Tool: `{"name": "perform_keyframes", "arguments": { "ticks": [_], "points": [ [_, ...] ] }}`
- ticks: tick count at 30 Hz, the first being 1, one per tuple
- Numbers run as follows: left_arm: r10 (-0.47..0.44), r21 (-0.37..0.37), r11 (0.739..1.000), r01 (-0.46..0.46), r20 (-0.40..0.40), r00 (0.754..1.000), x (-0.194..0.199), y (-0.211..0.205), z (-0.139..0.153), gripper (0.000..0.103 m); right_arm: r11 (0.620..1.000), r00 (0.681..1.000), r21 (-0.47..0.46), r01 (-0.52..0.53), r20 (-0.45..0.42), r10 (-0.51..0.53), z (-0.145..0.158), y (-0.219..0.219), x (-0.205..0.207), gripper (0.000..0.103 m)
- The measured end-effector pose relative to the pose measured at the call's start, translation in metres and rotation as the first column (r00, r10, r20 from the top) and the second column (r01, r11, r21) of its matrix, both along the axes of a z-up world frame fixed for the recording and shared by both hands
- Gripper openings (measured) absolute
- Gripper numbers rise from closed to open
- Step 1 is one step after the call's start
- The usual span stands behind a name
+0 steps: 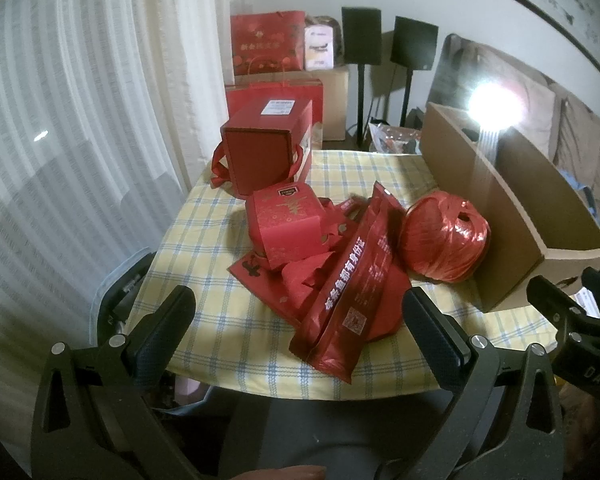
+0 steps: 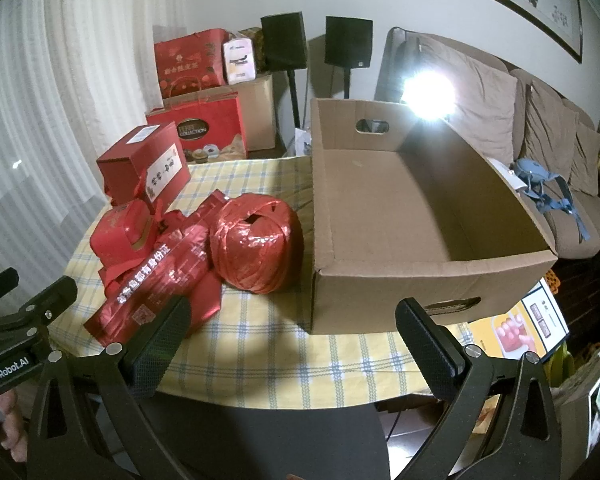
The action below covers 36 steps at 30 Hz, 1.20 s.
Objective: Organize objects
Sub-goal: 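Move the right gripper toward the red square tin on the table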
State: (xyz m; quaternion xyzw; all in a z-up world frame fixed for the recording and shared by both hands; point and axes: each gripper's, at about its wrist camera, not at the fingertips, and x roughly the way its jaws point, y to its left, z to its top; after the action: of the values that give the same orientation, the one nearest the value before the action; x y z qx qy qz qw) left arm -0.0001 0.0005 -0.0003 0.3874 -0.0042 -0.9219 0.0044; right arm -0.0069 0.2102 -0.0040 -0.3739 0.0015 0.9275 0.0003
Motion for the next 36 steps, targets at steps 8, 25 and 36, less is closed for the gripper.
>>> {"name": "perform_keyframes", "arguments": {
  "ticks": [8, 25, 36],
  "points": [
    [0.001, 0.002, 1.000, -0.001, -0.001, 1.000, 0.000, 0.000, 0.000, 0.103, 1.000, 1.000, 0.000, 0.000, -0.001, 0.000, 0.000, -0.001, -0.001, 0.103],
    [0.000, 0.015, 1.000, 0.000, -0.014, 1.000, -0.009, -0.011, -0.001, 0.103, 1.000, 1.000, 0.014, -0.018, -0.017, 0.019, 0.005, -0.008, -0.009, 0.103],
    [0.074, -0.017, 0.997, -0.075, -0.083, 0.994, -0.037, -0.036, 0.013, 0.103, 0.998, 0.997, 0.034, -0.053, -0.061, 0.055, 0.012, -0.028, -0.036, 0.103]
  ]
}}
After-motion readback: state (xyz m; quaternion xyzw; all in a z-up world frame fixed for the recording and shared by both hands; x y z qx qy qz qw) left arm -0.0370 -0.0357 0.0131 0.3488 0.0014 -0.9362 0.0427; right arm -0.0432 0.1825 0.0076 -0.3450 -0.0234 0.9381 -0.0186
